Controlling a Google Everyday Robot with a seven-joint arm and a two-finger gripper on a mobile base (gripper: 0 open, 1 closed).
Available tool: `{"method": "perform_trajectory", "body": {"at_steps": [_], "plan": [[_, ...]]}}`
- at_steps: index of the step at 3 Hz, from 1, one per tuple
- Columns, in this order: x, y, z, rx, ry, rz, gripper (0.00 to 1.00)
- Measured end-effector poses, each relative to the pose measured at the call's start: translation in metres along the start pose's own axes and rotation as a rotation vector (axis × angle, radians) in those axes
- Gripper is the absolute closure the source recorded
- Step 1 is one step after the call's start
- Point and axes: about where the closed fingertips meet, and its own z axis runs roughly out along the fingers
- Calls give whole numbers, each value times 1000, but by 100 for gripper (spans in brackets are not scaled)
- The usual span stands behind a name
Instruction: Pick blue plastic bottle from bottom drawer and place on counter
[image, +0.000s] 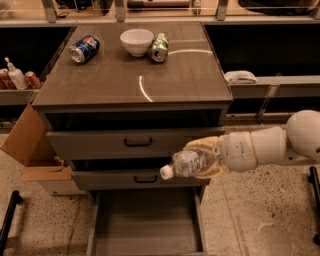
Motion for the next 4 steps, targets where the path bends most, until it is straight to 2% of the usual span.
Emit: {"method": "perform_trajectory", "body": {"at_steps": [1,2,3,4], "plan": [[-11,-43,-26,15,-5,-50,100],[-15,-135,-60,1,26,-116,100],[-15,-135,-60,1,26,-116,100],[-13,-160,-58,4,6,-91,100]]}}
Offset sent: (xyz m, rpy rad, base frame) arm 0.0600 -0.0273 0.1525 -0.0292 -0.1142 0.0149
